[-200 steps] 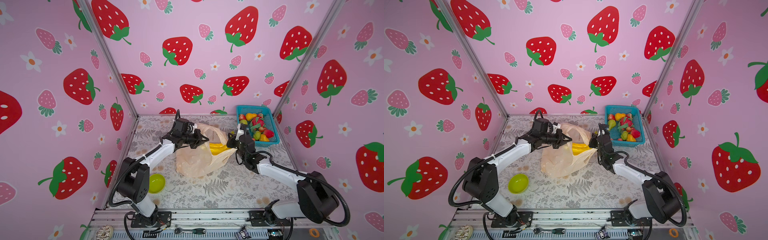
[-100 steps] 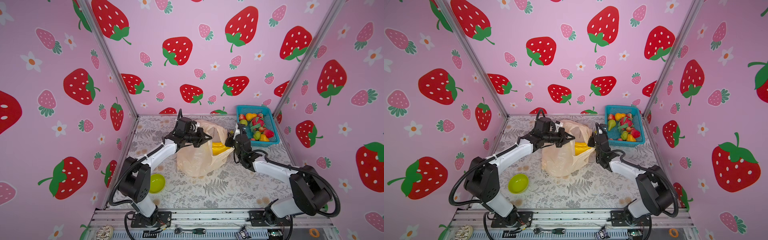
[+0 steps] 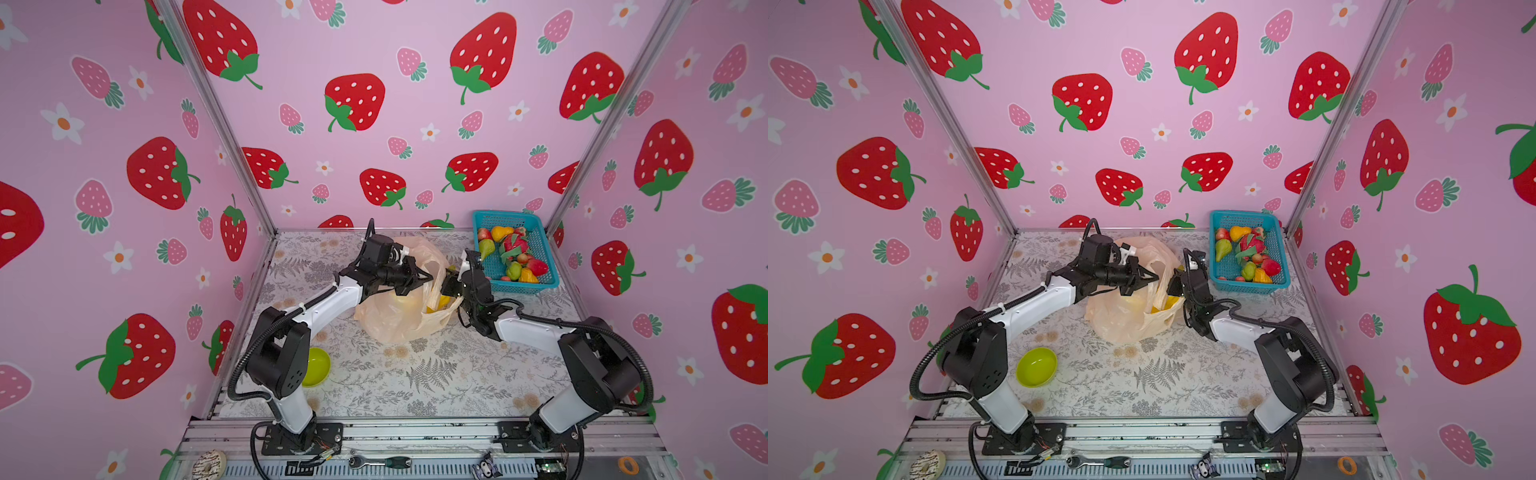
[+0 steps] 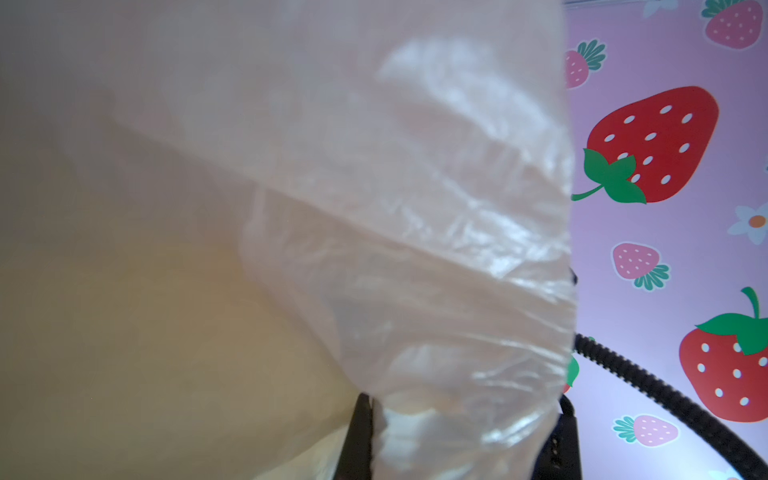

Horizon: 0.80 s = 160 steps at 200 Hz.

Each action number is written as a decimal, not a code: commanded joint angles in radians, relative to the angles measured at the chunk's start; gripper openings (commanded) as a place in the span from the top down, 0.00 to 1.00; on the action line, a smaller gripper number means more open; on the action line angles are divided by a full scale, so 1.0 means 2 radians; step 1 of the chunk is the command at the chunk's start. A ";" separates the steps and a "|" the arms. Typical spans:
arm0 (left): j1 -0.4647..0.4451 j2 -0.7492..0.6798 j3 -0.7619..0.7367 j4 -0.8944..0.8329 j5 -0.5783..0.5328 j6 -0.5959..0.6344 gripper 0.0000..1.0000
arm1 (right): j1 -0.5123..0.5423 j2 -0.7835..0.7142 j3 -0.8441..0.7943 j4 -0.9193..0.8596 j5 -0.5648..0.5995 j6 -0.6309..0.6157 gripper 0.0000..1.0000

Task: Place the fake fruits into the plastic bag and tie a complex knot
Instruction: 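Lower the bananas into the bag opening with the right gripper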

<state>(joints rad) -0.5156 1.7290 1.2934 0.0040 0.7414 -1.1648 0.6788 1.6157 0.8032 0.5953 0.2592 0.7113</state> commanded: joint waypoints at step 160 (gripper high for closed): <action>0.022 0.020 0.008 0.036 0.021 -0.030 1.00 | -0.035 0.074 0.006 0.118 -0.210 0.063 0.62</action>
<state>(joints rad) -0.5007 1.7836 1.2858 0.0872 0.7555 -1.2507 0.6319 1.7908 0.8394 0.7689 -0.0311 0.8551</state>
